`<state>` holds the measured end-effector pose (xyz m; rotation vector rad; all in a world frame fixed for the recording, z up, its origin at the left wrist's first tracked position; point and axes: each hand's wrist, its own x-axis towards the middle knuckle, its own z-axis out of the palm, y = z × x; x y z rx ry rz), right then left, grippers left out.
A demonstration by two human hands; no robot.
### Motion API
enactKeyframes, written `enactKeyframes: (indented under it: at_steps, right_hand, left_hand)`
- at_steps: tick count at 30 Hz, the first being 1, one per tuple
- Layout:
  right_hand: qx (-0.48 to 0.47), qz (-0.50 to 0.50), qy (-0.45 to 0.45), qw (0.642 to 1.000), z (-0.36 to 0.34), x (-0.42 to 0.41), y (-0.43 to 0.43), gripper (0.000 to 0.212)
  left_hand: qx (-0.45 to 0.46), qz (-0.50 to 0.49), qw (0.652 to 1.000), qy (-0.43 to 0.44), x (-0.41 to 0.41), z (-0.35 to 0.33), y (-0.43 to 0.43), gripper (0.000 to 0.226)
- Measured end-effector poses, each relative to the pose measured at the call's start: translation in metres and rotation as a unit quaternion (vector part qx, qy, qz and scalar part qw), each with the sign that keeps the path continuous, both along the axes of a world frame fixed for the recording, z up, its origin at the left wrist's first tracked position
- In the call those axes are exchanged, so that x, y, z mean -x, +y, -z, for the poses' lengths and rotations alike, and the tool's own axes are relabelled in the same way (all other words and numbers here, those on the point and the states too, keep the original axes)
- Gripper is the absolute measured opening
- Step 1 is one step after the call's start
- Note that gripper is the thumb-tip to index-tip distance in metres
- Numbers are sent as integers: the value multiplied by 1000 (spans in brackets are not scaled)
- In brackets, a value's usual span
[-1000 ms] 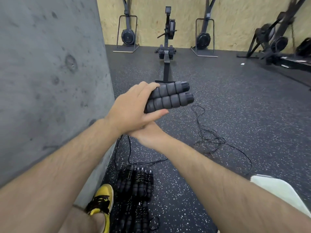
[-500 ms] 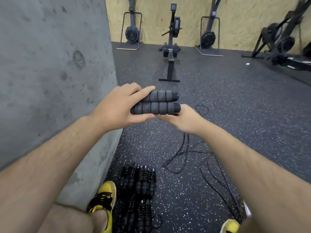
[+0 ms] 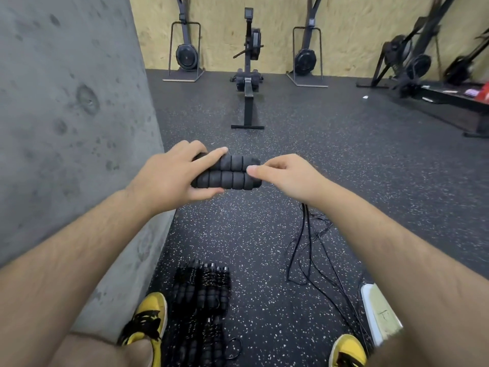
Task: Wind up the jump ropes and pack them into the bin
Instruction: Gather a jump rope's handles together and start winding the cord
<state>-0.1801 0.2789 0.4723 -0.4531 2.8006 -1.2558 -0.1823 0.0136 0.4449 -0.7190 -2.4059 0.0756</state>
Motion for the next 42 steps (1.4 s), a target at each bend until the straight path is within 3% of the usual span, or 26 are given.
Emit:
enactKeyframes:
  at_steps: [7, 16, 20, 24, 28, 33, 39, 42]
  right_hand:
    - [-122, 32, 113, 986, 4, -6, 1, 31]
    - [-325, -21, 273, 905, -9, -18, 1, 29]
    - [-329, -19, 294, 897, -14, -19, 3, 29]
    - [-268, 7, 221, 938, -5, -15, 1, 31]
    - [-250, 32, 211, 944, -2, -14, -2, 42]
    - [-254, 40, 210, 943, 1, -13, -4, 39]
    - [-258, 40, 209, 942, 1, -14, -3, 38]
    - [-268, 23, 209, 940, 3, -14, -3, 28]
  left_hand:
    - [18, -16, 1000, 11, 2, 2, 14, 72]
    - [33, -31, 999, -9, 6, 9, 17, 64]
    - [63, -28, 998, -2, 4, 13, 15, 65]
    - [88, -37, 995, 23, 2, 12, 18, 78]
    - [40, -52, 998, 20, -1, 9, 22, 87]
    - [28, -30, 999, -6, -1, 8, 21, 100]
    - [26, -30, 999, -16, -2, 10, 22, 87]
    - [25, -34, 999, -22, -1, 11, 21, 78]
